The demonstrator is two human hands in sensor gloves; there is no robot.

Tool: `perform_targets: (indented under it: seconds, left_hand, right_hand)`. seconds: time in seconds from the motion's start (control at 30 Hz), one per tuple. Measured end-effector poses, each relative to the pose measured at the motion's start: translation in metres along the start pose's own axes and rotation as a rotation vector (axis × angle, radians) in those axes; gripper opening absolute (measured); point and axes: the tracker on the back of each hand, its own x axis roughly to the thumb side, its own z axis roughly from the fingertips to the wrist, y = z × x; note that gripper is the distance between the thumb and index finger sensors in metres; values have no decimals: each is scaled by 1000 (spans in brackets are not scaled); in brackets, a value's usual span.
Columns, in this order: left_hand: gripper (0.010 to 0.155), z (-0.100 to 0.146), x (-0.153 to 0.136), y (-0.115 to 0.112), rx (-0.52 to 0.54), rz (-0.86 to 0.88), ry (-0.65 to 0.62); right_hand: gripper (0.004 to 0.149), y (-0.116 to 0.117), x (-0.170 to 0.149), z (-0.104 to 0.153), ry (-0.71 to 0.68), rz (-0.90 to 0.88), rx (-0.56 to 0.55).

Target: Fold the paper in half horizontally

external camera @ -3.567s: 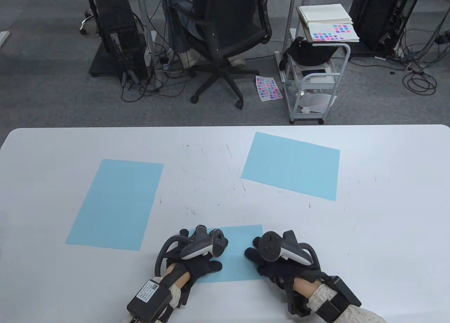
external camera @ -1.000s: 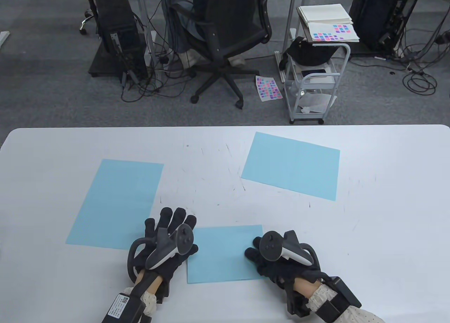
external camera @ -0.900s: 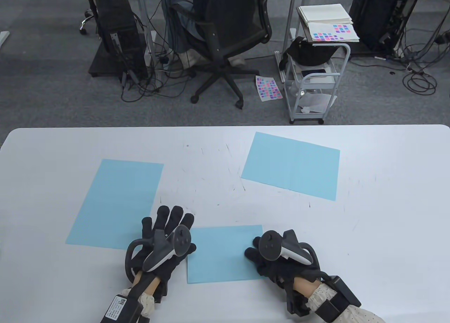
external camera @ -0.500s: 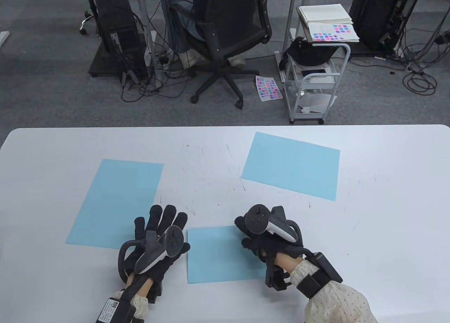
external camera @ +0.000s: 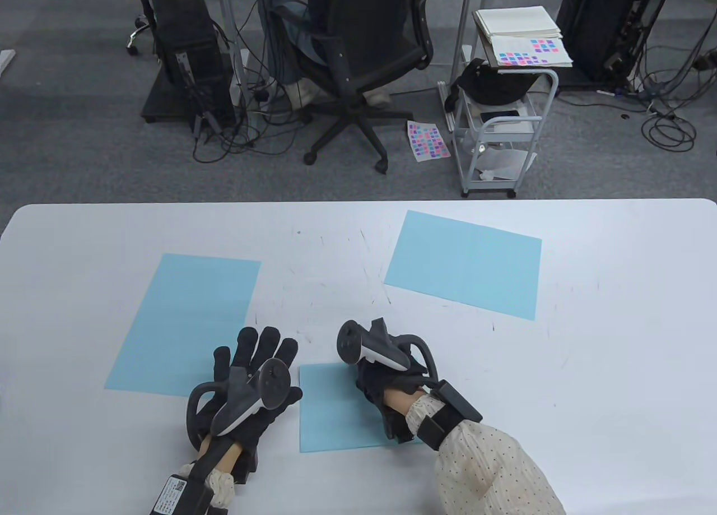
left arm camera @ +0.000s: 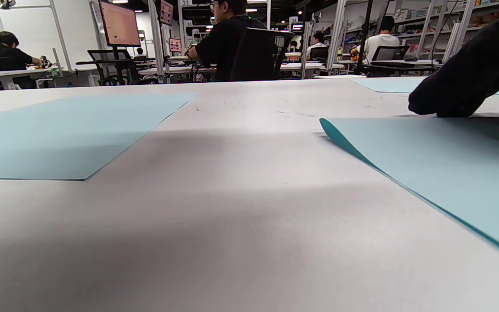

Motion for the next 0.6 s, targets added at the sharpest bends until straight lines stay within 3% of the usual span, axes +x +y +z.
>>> perform_targets:
  seconds: [0.27,0.6]
  left_hand:
    - [84,0,-1,1,12,-2,15]
    - [85,1,0,0,1,-13,17]
  right_hand:
    - [68,-6,-7,-15,15,-34,66]
    - [45,-4,-26,-9,-12,-128,18]
